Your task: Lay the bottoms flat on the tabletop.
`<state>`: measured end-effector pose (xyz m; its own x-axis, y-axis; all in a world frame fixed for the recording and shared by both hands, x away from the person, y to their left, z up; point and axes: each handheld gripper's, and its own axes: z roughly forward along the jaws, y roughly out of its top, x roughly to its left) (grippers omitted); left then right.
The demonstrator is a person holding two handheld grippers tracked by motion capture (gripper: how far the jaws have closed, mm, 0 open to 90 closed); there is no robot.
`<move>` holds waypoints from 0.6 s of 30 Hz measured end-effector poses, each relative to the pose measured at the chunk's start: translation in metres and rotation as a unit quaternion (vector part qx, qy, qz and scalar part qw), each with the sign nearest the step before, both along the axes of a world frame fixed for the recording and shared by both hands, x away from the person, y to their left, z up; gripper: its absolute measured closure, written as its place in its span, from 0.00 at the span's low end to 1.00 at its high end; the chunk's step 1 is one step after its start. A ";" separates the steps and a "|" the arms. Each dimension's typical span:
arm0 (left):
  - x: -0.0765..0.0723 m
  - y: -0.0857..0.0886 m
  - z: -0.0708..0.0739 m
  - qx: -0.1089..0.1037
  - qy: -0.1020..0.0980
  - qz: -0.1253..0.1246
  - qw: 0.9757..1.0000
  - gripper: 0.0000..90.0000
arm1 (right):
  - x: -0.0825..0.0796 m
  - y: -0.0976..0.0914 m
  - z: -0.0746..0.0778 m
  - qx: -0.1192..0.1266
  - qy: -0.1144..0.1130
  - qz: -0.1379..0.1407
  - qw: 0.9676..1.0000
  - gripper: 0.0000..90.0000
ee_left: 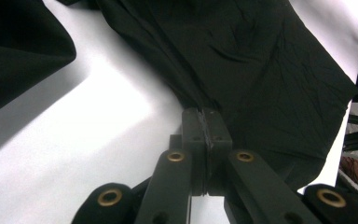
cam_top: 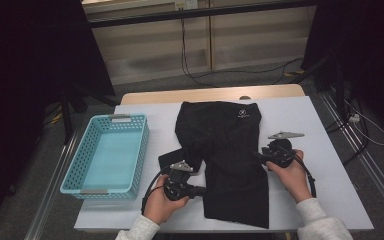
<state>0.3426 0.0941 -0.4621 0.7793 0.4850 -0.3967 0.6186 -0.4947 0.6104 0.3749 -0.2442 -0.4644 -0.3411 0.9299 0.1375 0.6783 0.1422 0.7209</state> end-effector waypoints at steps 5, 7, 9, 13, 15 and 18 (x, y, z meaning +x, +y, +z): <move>0.001 0.000 0.000 -0.003 -0.001 0.000 1.000 1.00 | 0.010 0.002 -0.003 0.010 0.000 0.019 1.000 1.00; 0.001 -0.001 -0.001 -0.003 -0.001 -0.001 1.000 1.00 | 0.013 -0.001 -0.001 0.003 0.001 0.023 1.000 1.00; 0.001 -0.001 -0.001 -0.004 -0.001 0.001 1.000 1.00 | 0.016 -0.007 0.004 -0.007 -0.008 0.019 1.000 1.00; 0.002 -0.003 -0.002 -0.009 0.001 -0.001 1.000 1.00 | 0.024 -0.020 0.012 -0.026 -0.017 0.001 1.000 1.00; 0.002 -0.004 -0.003 -0.011 0.005 0.001 1.000 1.00 | 0.029 -0.024 0.012 -0.026 -0.020 -0.004 0.999 1.00; 0.001 -0.005 -0.003 -0.009 0.005 0.001 1.000 1.00 | 0.033 -0.027 0.007 -0.021 -0.017 -0.004 1.000 1.00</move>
<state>0.3434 0.0888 -0.4648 0.7746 0.4792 -0.4128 0.6252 -0.4820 0.6138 0.4083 -0.2716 -0.4577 -0.3379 0.9372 0.0860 0.6547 0.1684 0.7368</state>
